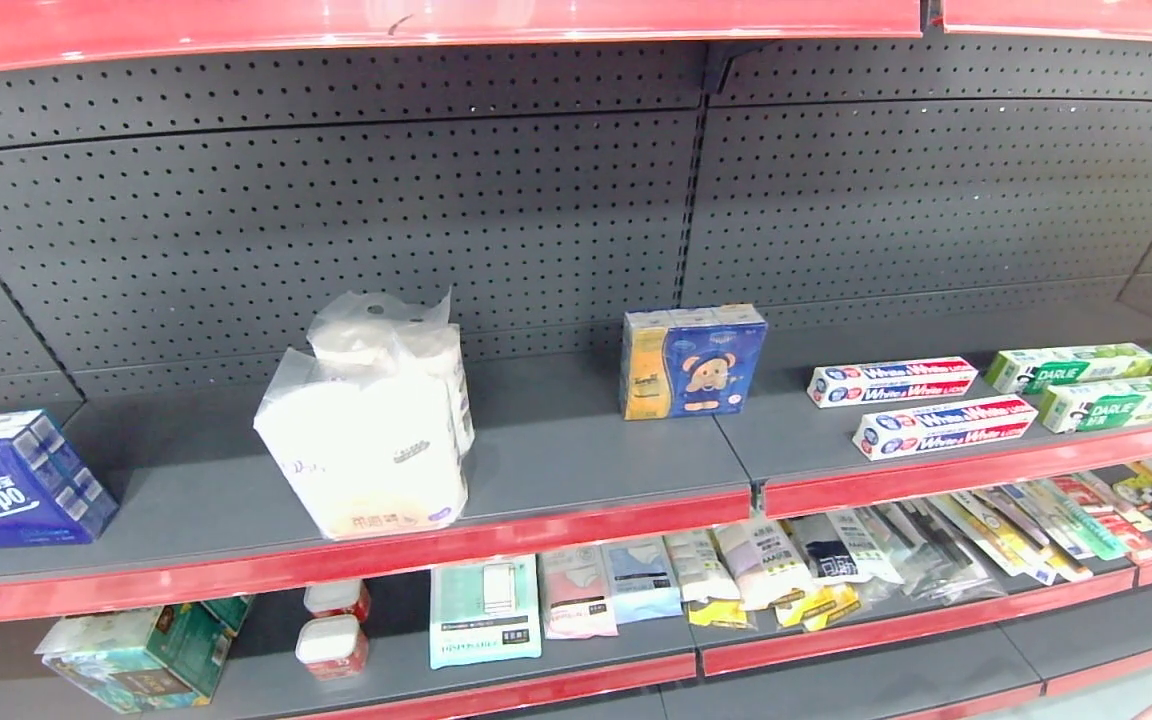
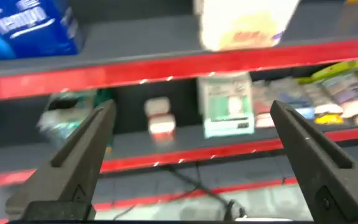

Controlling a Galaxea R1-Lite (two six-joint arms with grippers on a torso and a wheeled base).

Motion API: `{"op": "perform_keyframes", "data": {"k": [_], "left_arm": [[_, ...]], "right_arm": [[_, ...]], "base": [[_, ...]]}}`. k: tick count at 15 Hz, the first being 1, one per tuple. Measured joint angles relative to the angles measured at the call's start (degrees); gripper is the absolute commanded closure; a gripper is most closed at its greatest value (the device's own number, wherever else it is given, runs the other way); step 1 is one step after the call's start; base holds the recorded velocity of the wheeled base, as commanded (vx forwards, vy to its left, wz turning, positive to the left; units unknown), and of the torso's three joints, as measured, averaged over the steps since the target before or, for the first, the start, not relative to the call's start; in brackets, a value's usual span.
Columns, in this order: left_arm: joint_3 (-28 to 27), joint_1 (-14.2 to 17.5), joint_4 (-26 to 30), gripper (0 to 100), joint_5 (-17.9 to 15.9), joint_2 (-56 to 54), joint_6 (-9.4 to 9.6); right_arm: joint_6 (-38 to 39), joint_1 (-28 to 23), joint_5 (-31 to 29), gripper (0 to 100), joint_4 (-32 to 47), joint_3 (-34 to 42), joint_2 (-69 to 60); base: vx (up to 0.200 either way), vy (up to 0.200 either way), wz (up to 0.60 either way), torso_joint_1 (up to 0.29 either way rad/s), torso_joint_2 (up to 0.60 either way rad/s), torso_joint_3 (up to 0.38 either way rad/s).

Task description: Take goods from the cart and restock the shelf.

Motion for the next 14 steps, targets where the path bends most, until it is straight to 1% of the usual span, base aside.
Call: {"op": "perform_keyframes", "data": {"k": [1, 2, 3, 4, 6, 14], "left_arm": [[1.1, 0.0, -1.4, 0, -2.7, -0.5, 0.16], [1.7, 0.0, -1.5, 0, -3.0, -0.7, 0.71], [1.9, 0.0, -1.5, 0, -2.5, -0.9, 1.43], [2.1, 0.0, -1.5, 0, -1.9, -1.1, 1.76], [2.2, 0.0, -1.6, 0, -1.7, -1.2, 1.87], [2.3, 0.0, -1.6, 0, -1.6, -1.3, 1.80]], "right_arm": [[-0.1, 0.0, 0.0, 0, 0.0, 0.0, 0.0], [-0.1, 0.0, 0.0, 0, 0.0, 0.0, 0.0], [0.0, 0.0, 0.0, 0, 0.0, 0.0, 0.0], [0.1, 0.0, 0.0, 0, 0.0, 0.0, 0.0], [0.2, 0.0, 0.0, 0, 0.0, 0.0, 0.0], [-0.1, 0.0, 0.0, 0, 0.0, 0.0, 0.0]], "base": [[0.000, 0.000, 0.60, 0.002, 0.00, 0.007], [0.000, 0.000, 0.60, 0.002, 0.00, -0.002], [0.000, 0.000, 0.60, -0.002, 0.01, 0.002], [0.000, 0.000, 0.60, -0.002, 0.00, -0.002], [0.000, 0.000, 0.60, 0.007, 0.01, 0.000], [0.000, 0.000, 0.00, 0.000, 0.00, 0.000]]}}
